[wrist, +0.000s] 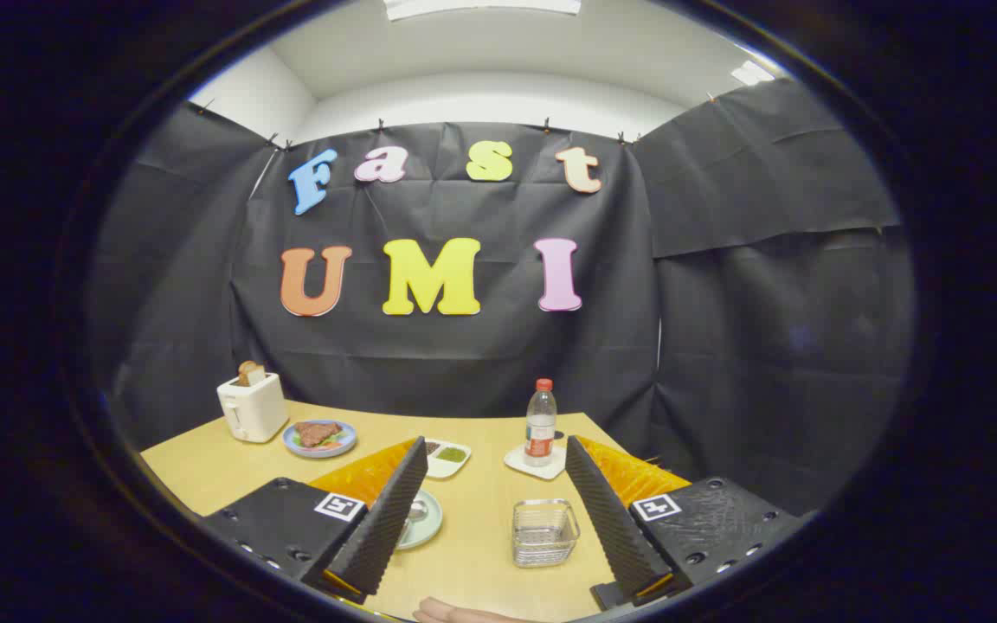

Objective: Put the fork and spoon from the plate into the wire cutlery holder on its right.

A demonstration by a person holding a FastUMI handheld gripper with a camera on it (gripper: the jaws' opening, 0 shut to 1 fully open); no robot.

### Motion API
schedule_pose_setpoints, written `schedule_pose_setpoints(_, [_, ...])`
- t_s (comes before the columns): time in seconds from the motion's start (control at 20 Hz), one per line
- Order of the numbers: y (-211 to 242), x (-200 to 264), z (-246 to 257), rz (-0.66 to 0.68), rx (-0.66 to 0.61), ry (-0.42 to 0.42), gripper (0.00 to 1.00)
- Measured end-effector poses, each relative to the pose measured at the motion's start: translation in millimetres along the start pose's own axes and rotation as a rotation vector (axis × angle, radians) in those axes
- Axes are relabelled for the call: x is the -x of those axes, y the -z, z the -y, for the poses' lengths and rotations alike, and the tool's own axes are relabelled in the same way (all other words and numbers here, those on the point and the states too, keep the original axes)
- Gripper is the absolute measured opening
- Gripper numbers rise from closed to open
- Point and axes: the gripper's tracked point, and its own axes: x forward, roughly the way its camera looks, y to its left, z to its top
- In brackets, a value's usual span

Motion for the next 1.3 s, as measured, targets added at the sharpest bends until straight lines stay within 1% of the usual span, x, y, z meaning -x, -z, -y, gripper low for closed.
schedule_pose_setpoints(0.25, [-2,3,-24,-0.025,-0.038,-0.036,0.96])
schedule_pose_setpoints(0.35, [-1,-1,-27,-0.03,-0.045,-0.035,0.96])
schedule_pose_setpoints(1.05, [-4,-11,-50,-0.018,0.001,-0.027,0.96])
schedule_pose_setpoints(1.3, [11,-29,-60,-0.05,0.023,-0.023,0.96])
